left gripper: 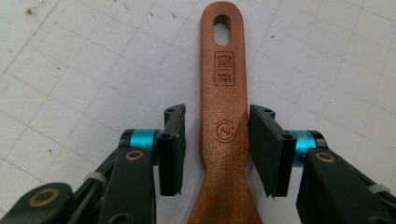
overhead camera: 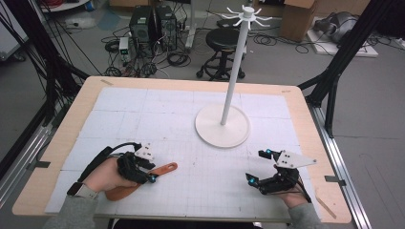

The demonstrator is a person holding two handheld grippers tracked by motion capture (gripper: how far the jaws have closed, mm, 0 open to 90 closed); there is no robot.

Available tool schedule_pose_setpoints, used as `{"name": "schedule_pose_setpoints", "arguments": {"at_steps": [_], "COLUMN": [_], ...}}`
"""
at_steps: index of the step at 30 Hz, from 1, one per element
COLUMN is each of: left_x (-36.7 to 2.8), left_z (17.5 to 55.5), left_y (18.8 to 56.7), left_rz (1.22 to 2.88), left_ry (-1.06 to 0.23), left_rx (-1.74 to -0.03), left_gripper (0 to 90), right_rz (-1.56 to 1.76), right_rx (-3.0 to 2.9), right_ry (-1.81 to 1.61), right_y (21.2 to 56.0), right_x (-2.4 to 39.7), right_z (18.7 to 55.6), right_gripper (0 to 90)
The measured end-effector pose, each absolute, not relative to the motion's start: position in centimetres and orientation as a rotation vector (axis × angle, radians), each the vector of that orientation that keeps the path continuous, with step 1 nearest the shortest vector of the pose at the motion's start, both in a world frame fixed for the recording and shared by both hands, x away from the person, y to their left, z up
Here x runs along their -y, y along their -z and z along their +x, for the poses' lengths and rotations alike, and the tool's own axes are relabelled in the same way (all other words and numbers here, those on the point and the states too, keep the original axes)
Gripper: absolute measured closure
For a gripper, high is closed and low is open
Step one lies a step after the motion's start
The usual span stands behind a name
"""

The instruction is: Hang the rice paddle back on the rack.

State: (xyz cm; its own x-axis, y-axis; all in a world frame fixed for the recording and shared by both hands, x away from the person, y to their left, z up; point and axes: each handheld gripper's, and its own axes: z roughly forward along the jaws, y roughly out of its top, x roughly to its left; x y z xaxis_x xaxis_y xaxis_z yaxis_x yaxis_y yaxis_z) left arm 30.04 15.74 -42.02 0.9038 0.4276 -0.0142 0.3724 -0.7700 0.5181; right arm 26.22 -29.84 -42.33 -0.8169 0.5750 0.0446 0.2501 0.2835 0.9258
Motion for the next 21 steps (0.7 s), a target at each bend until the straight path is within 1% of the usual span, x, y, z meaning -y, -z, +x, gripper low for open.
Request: {"name": "schedule_pose_setpoints", "arguments": {"at_steps": [6, 7, 9, 21], "left_x": [-15.12, -15.08, -14.97, -15.13], "left_z": [30.19, 30.18, 30.04, 29.88], "left_y": [41.74, 41.69, 41.62, 41.61], "left_rz": [2.591, 2.599, 2.606, 2.593], "left_ry": [-0.134, -0.133, -0.128, -0.136], "left_rx": [-0.572, -0.562, -0.555, -0.562], "left_gripper": [58.3, 59.2, 64.6, 65.1], "right_rz": [0.750, 0.753, 0.751, 0.748], "right_rx": [-2.256, -2.256, -2.256, -2.252], "right_ry": [-1.545, -1.543, -1.542, -1.548], "right_y": [42.33, 42.32, 42.32, 42.29], "right_x": [29.89, 29.89, 29.90, 29.95], "right_z": [26.24, 26.22, 26.21, 26.19], "right_gripper": [3.3, 3.3, 3.3, 3.3]}}
